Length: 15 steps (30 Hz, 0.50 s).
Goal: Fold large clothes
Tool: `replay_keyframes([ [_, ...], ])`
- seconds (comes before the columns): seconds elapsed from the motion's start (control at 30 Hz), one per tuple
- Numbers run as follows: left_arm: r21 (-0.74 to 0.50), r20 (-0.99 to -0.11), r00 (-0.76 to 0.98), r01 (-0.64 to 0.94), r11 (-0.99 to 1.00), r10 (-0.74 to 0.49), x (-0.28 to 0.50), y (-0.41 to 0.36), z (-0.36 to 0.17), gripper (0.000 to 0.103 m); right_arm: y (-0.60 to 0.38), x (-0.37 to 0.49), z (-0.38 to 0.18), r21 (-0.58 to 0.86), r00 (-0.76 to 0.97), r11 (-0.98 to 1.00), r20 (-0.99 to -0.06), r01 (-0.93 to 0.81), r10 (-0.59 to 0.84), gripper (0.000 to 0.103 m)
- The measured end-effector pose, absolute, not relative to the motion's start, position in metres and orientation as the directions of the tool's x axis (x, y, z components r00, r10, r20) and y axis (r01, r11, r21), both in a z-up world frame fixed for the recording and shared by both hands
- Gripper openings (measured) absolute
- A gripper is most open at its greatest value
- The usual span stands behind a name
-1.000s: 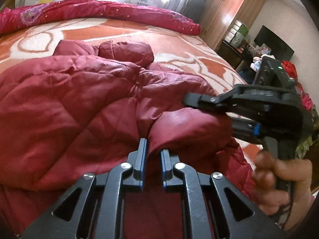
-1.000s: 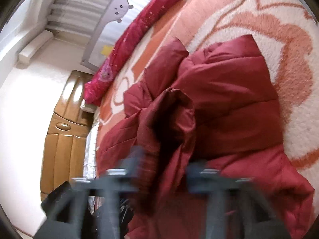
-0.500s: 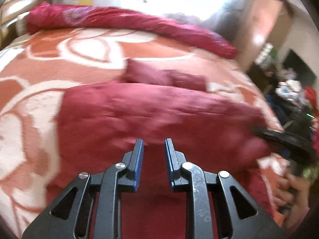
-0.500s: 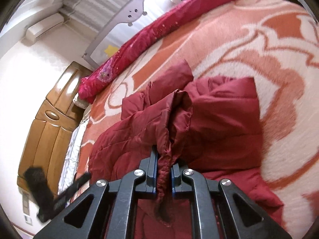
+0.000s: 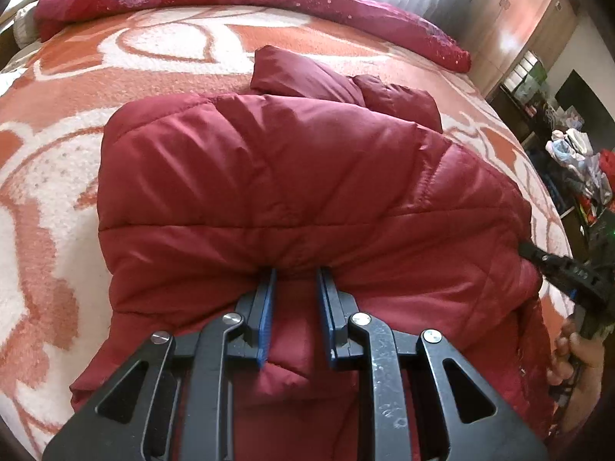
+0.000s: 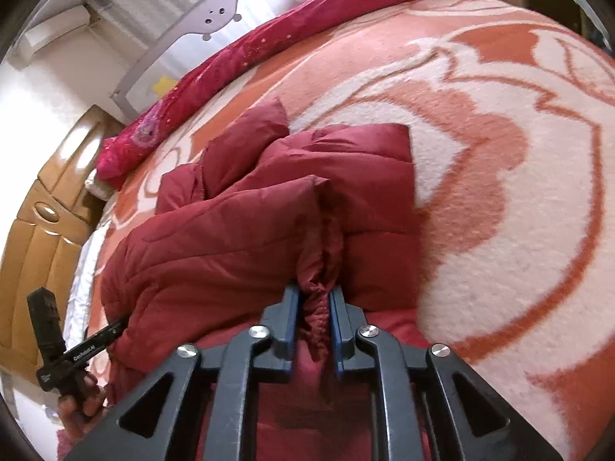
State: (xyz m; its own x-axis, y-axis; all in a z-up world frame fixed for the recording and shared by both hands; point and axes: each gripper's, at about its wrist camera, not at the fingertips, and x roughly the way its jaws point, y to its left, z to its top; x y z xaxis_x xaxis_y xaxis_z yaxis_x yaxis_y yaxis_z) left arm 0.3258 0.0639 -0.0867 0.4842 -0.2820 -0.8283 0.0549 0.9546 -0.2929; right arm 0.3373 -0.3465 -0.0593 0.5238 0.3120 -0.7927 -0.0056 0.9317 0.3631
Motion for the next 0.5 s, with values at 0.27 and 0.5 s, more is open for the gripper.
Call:
replay_keyframes([
  [0.27,-0.274,-0.830,0.493,0.050,0.961,-0.262,0.326,0.059,-0.088,0.019,-0.289,0.319,-0.009,0.225,0.616,0.955,-0.729,-0.196,0.298,0.026],
  [0.5,-0.252,-0.826,0.502,0.077,0.965,-0.256,0.318,0.058,-0.077,0.019,-0.293,0.346,-0.085,0.133,0.512,0.981,-0.838,-0.142,0.188,0.022],
])
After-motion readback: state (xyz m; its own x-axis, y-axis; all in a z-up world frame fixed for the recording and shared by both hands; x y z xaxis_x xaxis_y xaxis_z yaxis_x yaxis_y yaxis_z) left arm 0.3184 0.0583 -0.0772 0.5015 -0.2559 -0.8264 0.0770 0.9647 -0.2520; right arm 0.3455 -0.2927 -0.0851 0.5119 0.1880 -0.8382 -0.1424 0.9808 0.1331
